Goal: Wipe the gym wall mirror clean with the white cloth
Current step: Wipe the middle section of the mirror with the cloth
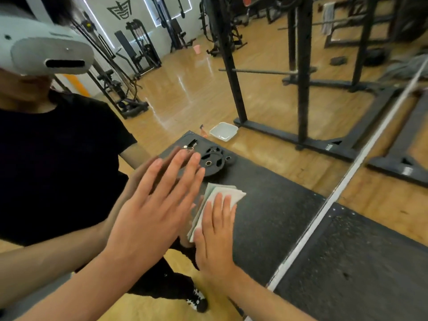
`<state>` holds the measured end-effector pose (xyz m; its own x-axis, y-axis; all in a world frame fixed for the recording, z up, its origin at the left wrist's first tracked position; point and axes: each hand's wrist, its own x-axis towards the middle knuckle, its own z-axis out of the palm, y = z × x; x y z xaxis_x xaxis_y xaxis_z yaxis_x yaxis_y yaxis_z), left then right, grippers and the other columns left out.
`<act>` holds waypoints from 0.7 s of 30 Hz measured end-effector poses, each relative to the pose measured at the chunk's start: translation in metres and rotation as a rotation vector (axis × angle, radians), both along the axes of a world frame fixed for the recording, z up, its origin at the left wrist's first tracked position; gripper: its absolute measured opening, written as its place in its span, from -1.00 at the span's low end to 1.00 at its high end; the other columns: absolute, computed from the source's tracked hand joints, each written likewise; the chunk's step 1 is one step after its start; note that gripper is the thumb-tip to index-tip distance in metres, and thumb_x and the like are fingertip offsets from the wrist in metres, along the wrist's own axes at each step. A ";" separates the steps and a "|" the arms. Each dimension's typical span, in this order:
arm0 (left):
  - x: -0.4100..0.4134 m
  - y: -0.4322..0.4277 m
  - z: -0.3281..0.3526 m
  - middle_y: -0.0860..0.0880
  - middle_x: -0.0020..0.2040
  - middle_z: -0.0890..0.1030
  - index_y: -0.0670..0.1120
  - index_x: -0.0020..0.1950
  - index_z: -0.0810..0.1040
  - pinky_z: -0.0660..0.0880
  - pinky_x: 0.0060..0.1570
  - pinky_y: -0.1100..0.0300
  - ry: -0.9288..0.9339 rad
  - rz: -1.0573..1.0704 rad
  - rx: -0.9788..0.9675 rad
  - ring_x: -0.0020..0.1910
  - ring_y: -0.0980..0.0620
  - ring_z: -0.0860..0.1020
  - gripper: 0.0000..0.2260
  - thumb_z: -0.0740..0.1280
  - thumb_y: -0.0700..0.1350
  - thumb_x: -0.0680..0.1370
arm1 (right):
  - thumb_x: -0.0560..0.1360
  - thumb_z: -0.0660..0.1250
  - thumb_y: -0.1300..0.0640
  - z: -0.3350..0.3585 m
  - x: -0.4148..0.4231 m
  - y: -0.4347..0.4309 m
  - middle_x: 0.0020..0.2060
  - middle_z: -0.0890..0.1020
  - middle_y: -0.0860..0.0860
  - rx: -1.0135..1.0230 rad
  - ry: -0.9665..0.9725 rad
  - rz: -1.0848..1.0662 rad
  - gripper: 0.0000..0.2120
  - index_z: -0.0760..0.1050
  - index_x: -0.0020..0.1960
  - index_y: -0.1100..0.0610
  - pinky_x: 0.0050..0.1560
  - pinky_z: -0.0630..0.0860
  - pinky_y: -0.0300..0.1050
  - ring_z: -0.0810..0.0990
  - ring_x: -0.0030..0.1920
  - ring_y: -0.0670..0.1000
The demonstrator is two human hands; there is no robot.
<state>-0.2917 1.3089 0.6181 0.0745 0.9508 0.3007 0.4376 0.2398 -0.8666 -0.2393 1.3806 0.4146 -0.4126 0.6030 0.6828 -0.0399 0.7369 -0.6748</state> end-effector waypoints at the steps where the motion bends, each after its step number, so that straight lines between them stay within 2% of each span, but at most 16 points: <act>1: -0.001 0.000 0.000 -0.28 0.70 0.11 -0.26 0.68 0.19 -0.20 0.66 -0.21 0.023 0.011 -0.009 0.68 -0.29 0.06 -0.41 0.10 0.04 0.72 | 0.78 -0.18 -0.07 -0.003 0.000 0.016 0.71 -0.18 0.04 0.041 0.010 -0.006 -0.44 -0.25 0.72 0.03 0.54 -0.03 0.48 -0.15 0.69 0.22; 2: -0.002 0.000 0.000 -0.28 0.71 0.09 -0.25 0.69 0.17 -0.19 0.66 -0.21 0.042 0.019 -0.021 0.69 -0.29 0.04 -0.41 0.09 0.04 0.73 | 0.78 -0.18 -0.10 0.004 -0.001 0.041 0.71 -0.20 0.01 0.037 0.044 -0.027 -0.43 -0.26 0.72 0.00 0.59 -0.09 0.41 -0.17 0.70 0.18; 4: -0.003 0.003 -0.001 -0.27 0.72 0.02 -0.25 0.70 0.11 -0.18 0.67 -0.19 0.049 0.015 -0.014 0.70 -0.26 -0.01 -0.42 0.02 0.03 0.74 | 0.77 -0.19 -0.12 0.033 -0.008 0.109 0.70 -0.20 -0.03 -0.143 0.162 -0.115 -0.43 -0.22 0.71 0.01 0.66 -0.19 0.21 -0.20 0.70 0.12; 5: -0.003 0.005 -0.002 -0.25 0.72 0.00 -0.23 0.71 0.09 -0.18 0.67 -0.18 0.031 0.008 0.002 0.70 -0.24 -0.02 -0.43 -0.01 0.02 0.75 | 0.77 -0.17 -0.11 0.046 -0.010 0.153 0.71 -0.16 0.01 -0.243 0.218 -0.151 -0.44 -0.19 0.71 0.02 0.67 -0.20 0.18 -0.19 0.70 0.11; 7: 0.000 0.012 -0.001 -0.21 0.73 0.01 -0.14 0.72 0.12 -0.22 0.66 -0.17 -0.136 0.013 0.020 0.71 -0.23 -0.04 -0.44 0.06 0.00 0.73 | 0.78 -0.13 -0.11 0.066 -0.010 0.237 0.71 -0.08 0.10 -0.360 0.277 -0.183 -0.44 -0.16 0.71 0.01 0.66 -0.14 0.31 -0.15 0.70 0.14; 8: 0.000 0.015 0.000 -0.19 0.73 0.01 -0.11 0.72 0.14 -0.25 0.65 -0.18 -0.206 0.026 0.003 0.71 -0.23 -0.05 -0.44 0.09 0.00 0.72 | 0.77 -0.11 -0.18 0.070 -0.008 0.269 0.71 -0.08 0.09 -0.414 0.295 -0.172 -0.41 -0.16 0.71 -0.01 0.65 -0.11 0.34 -0.15 0.71 0.12; 10: 0.000 0.013 0.005 -0.17 0.73 0.02 -0.11 0.72 0.13 -0.26 0.66 -0.17 -0.166 0.027 -0.010 0.71 -0.24 -0.02 -0.43 0.09 0.02 0.72 | 0.71 -0.14 -0.33 0.079 -0.007 0.294 0.72 -0.09 0.02 -0.500 0.328 -0.161 -0.31 -0.15 0.72 0.00 0.66 -0.11 0.31 -0.15 0.71 0.06; 12: -0.005 0.005 0.003 -0.18 0.73 0.03 -0.17 0.73 0.07 -0.21 0.67 -0.12 -0.022 0.011 -0.008 0.69 -0.19 0.07 -0.45 -0.03 0.03 0.77 | 0.72 -0.18 -0.31 0.086 -0.016 0.256 0.71 -0.13 -0.06 -0.586 0.317 -0.225 -0.33 -0.16 0.72 -0.01 0.68 -0.14 0.23 -0.17 0.70 0.01; 14: -0.007 0.002 0.001 -0.17 0.73 0.04 -0.21 0.72 0.04 -0.17 0.67 -0.09 -0.044 0.063 -0.014 0.68 -0.14 0.10 -0.48 -0.14 -0.01 0.80 | 0.74 -0.23 -0.23 0.078 -0.020 0.170 0.69 -0.22 -0.16 -0.564 0.260 -0.236 -0.40 -0.21 0.71 -0.03 0.68 -0.17 0.14 -0.18 0.70 0.02; 15: -0.008 0.001 0.000 -0.16 0.73 0.03 -0.19 0.73 0.04 -0.19 0.68 -0.09 -0.029 0.082 -0.030 0.69 -0.13 0.06 -0.48 -0.13 0.00 0.80 | 0.75 -0.24 -0.19 0.063 -0.017 0.115 0.69 -0.23 -0.15 -0.511 0.210 -0.184 -0.43 -0.24 0.70 -0.04 0.67 -0.15 0.17 -0.17 0.70 0.07; 18: -0.013 -0.003 -0.004 -0.14 0.74 0.03 -0.10 0.73 0.11 -0.26 0.67 -0.14 0.090 0.115 -0.082 0.72 -0.14 -0.05 -0.42 0.05 0.09 0.74 | 0.78 -0.18 -0.08 0.005 0.003 -0.013 0.71 -0.16 0.08 -0.276 0.045 -0.027 -0.43 -0.25 0.72 0.07 0.60 -0.01 0.37 -0.13 0.69 0.23; 19: -0.013 -0.003 -0.003 -0.13 0.74 0.04 -0.09 0.73 0.12 -0.25 0.67 -0.14 0.094 0.126 -0.099 0.72 -0.14 -0.04 -0.41 0.08 0.11 0.73 | 0.79 -0.18 -0.08 -0.010 0.003 -0.012 0.71 -0.17 0.08 -0.207 -0.006 -0.032 -0.43 -0.26 0.72 0.07 0.60 -0.03 0.34 -0.14 0.69 0.22; 21: -0.009 -0.002 -0.003 -0.12 0.74 0.08 -0.09 0.73 0.13 -0.23 0.67 -0.11 0.021 0.147 -0.073 0.71 -0.13 0.01 -0.43 0.07 0.09 0.74 | 0.78 -0.21 -0.13 -0.010 -0.005 0.042 0.70 -0.26 -0.05 -0.232 0.034 -0.084 -0.44 -0.33 0.70 -0.04 0.65 -0.17 0.17 -0.20 0.70 0.11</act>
